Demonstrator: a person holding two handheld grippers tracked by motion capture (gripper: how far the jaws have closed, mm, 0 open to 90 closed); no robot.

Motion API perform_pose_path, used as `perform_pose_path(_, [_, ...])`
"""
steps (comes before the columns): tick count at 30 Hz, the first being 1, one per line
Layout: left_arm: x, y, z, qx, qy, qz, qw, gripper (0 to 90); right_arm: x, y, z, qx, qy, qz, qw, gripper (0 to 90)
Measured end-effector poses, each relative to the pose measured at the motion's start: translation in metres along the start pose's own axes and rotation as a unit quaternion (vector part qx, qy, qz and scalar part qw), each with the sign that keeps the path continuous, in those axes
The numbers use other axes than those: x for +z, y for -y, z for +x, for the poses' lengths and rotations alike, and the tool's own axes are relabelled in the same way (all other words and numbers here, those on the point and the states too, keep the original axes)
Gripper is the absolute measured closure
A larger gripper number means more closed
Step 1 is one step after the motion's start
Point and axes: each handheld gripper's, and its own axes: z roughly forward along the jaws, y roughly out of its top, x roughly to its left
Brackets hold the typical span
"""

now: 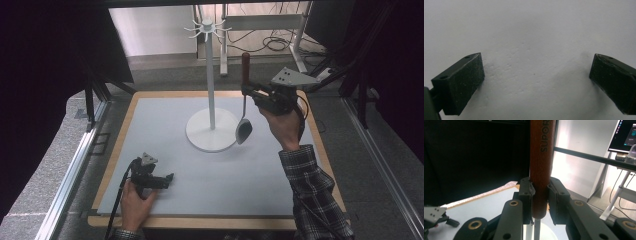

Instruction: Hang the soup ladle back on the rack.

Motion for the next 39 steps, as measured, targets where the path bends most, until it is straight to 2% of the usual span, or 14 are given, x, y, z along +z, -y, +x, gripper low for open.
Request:
perform_pose_path(11, [0.000, 0.000, 0.000, 0.000, 0.000, 0.000, 1.0000, 0.1, 0.022, -0.013, 0.006, 0.006, 0.010, -0.006, 0.9999, 74.2])
perform_pose_path(24, [0.000, 0.000, 0.000, 0.000, 0.000, 0.001, 1.0000, 0.1, 0.034, -0.025, 0.005, 0.018, 0.015, -0.017, 0.9996, 74.1])
perform_pose_path(31, [0.000, 0.000, 0.000, 0.001, 0.001, 0.001, 1.0000, 0.1, 0.042, -0.034, 0.008, 0.015, 0.014, -0.019, 0.9996, 74.1])
perform_pose_path(39, [0.000, 0.000, 0.000, 0.002, 0.000, 0.002, 1.0000, 0.1, 0.051, -0.038, 0.009, 0.015, 0.025, -0.015, 0.9994, 74.1])
